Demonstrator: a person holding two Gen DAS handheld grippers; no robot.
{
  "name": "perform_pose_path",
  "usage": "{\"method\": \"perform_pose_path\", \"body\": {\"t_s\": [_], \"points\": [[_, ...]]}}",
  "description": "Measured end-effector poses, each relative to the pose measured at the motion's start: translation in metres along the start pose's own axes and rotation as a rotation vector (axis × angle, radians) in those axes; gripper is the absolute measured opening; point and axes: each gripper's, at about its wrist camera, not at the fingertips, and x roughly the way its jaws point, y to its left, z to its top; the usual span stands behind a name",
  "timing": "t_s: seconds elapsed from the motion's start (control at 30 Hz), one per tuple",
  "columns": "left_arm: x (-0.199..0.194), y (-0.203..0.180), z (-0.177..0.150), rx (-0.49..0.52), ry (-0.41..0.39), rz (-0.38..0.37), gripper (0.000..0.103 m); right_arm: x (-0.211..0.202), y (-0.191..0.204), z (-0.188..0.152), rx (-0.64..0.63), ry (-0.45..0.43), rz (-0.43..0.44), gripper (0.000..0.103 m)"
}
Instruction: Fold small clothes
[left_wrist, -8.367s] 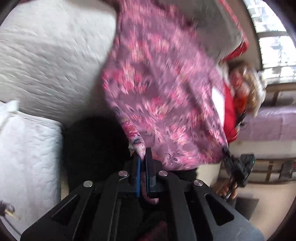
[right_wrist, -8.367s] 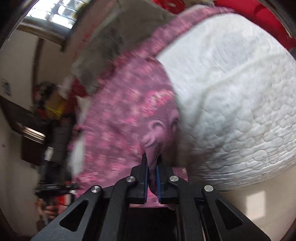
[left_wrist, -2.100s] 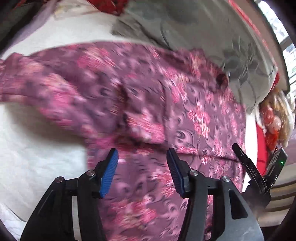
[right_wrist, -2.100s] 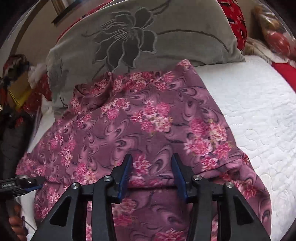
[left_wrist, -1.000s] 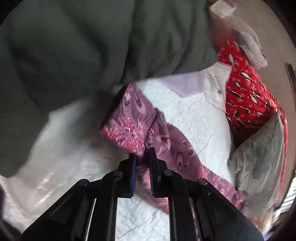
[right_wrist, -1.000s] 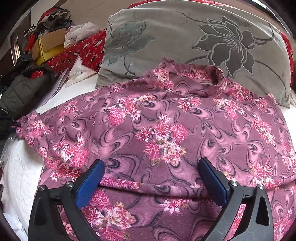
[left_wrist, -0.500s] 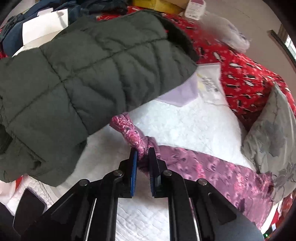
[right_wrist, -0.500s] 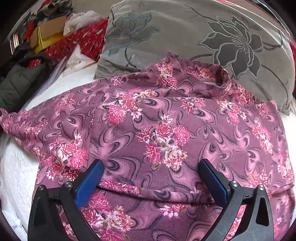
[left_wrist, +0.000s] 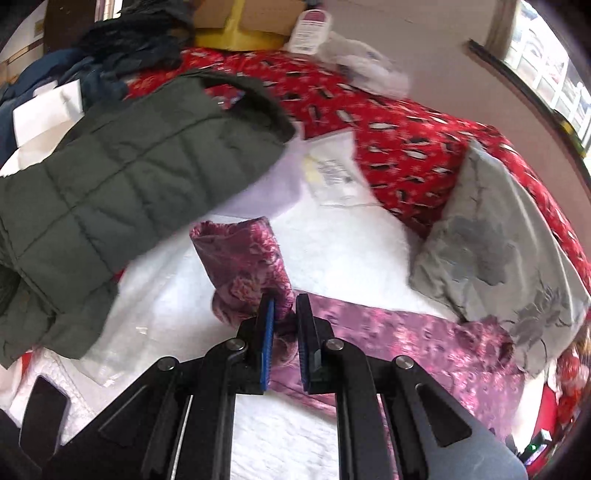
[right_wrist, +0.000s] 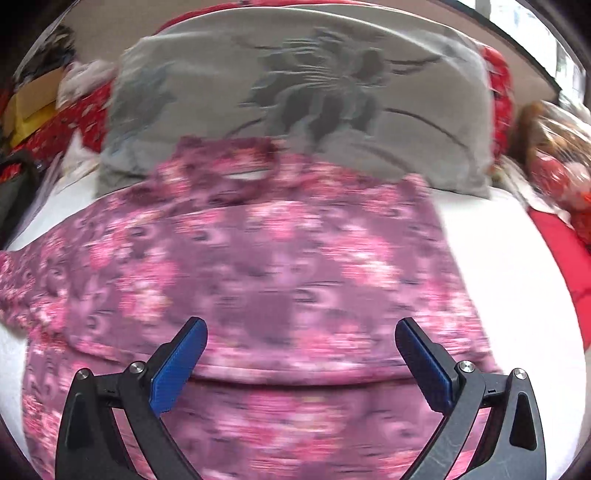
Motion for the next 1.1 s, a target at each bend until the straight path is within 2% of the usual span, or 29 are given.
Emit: {"method": "perform_pose_path", "body": {"t_s": [0.1,0.27,0.4,0.5,0.63,0.7,0.73,0.77,0.83,0.93,1.0,1.07,1.1], "points": [[-0.006,-0.024,-0.007,0.023,0.003,-0.032,0.009,0.002,-0.033,-0.005,0.032,0.014,-0.040,0.103],[-0.016,-0.075,-0.020,0.087,0.010,-0.091,0.009,0.015,-0.070,-0.021,0.056,0.064,-0.061,0.103],[-0.025,-0.115,-0.035,0.144,0.011,-0.126,0.009,0.014,-0.089,-0.039,0.130,0.014,0.020,0.102],[-0.024,-0.139,-0.044,0.194,0.006,-0.112,0.009,0.011,-0.088,-0.043,0.123,-0.006,0.016,0.102],[-0.005,-0.138,-0.049,0.197,0.050,-0.047,0.009,0.007,-0.092,-0.048,0.139,-0.022,0.042,0.103],[0.009,-0.127,-0.049,0.207,0.080,0.011,0.014,0.005,-0.094,-0.050,0.145,-0.028,0.051,0.103],[0.016,-0.121,-0.048,0.218,0.098,0.043,0.023,0.007,-0.093,-0.047,0.144,-0.029,0.053,0.103],[0.023,-0.113,-0.046,0.230,0.118,0.084,0.038,0.008,-0.094,-0.047,0.145,-0.030,0.056,0.103],[0.035,-0.097,-0.041,0.246,0.152,0.135,0.051,0.009,-0.094,-0.047,0.148,-0.033,0.060,0.103],[0.046,-0.083,-0.038,0.292,0.210,0.136,0.054,0.011,-0.095,-0.046,0.150,-0.036,0.061,0.103],[0.053,-0.086,-0.043,0.362,0.245,0.147,0.058,0.011,-0.094,-0.046,0.147,-0.036,0.055,0.103],[0.061,-0.094,-0.051,0.443,0.265,0.169,0.070,0.012,-0.094,-0.046,0.144,-0.036,0.052,0.103],[0.068,-0.099,-0.057,0.485,0.275,0.189,0.071,0.012,-0.094,-0.046,0.145,-0.036,0.052,0.103]]}}
